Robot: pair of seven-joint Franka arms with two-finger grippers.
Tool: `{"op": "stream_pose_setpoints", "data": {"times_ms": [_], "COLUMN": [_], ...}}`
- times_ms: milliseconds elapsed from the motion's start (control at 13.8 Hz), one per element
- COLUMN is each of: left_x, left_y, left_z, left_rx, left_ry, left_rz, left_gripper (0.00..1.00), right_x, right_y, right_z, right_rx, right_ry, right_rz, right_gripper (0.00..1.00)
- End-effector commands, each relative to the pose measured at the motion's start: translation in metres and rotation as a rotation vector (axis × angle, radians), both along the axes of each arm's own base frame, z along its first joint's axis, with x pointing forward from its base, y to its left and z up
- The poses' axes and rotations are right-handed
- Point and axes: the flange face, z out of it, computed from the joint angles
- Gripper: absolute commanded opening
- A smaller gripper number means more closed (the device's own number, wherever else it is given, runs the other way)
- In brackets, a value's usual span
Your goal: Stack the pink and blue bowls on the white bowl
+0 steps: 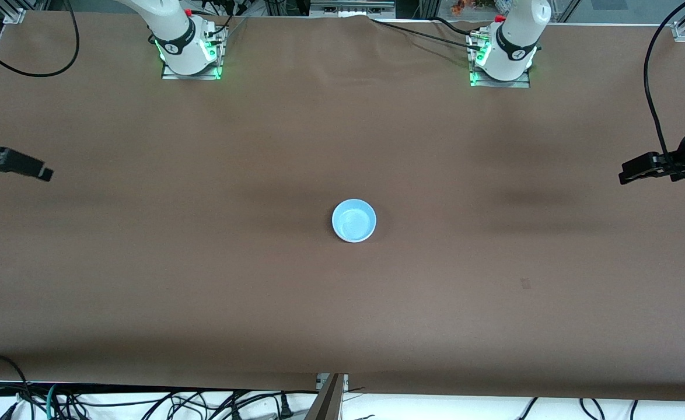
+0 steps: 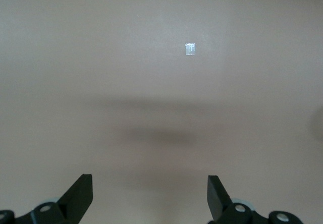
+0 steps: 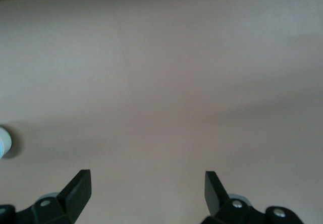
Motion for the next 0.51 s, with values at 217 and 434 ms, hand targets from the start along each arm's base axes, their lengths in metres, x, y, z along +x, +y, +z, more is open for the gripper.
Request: {"op": "stream_pose_setpoints", "data": {"times_ms": [217,434], "left_x": [0.002,0.002], "left_y": [0.01,0.018], "left_z": [0.005,0.005], "left_rx": [0.003,-0.031], "left_ry": [0.0,-0.003], "left_rz": [-0.004,0.014], "left_gripper": [1.0,1.0], "right_x": [0.015,0.015], "right_y": [0.011,0.011], "right_z": [-0.025,-0.026], "right_rx": [-0.022,-0.021], "right_ry": [0.014,0.017], "right_rz": [0.017,0.02], "right_gripper": [0.99,0.99]}}
